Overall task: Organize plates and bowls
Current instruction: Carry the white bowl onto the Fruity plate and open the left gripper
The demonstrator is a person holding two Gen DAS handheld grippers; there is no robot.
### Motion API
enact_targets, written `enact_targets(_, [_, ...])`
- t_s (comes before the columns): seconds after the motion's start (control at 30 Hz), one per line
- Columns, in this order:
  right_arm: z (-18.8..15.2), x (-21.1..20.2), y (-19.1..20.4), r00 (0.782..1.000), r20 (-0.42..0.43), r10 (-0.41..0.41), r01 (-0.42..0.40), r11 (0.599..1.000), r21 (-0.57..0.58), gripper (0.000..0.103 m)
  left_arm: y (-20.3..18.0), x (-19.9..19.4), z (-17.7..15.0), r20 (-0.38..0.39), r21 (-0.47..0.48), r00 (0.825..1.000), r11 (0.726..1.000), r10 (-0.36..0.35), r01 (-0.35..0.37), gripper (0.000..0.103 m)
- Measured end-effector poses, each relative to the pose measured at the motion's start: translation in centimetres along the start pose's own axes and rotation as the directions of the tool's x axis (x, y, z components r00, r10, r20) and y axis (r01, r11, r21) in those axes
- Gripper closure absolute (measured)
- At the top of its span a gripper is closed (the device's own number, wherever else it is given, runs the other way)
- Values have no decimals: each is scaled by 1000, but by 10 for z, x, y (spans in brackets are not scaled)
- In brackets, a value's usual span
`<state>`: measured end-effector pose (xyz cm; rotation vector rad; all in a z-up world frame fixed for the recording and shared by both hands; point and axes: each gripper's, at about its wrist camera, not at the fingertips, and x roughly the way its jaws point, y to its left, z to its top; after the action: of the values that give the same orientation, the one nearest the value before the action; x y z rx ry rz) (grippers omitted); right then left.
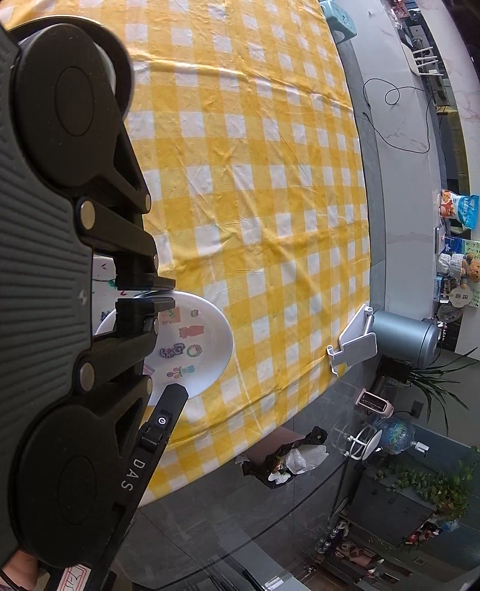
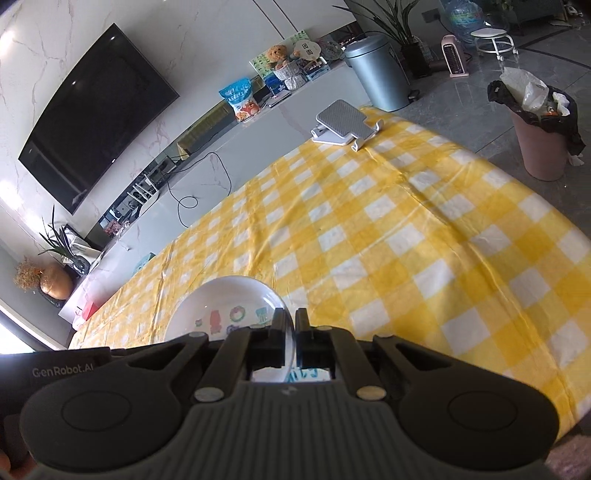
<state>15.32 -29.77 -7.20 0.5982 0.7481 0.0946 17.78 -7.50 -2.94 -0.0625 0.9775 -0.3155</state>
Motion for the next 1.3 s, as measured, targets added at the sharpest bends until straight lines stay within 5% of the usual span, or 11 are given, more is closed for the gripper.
enact_targets(0.33, [-27,-15,-18,998,-42,-53,53,999,-12,101,-6,15,-47,-5,-68,1000,998,12,-12,100])
enact_targets(1.3, [-39,11,-14,982,-99,-164,156,985,-79,100,-10,47,-58,-65,-5,995,997,72,-73,95])
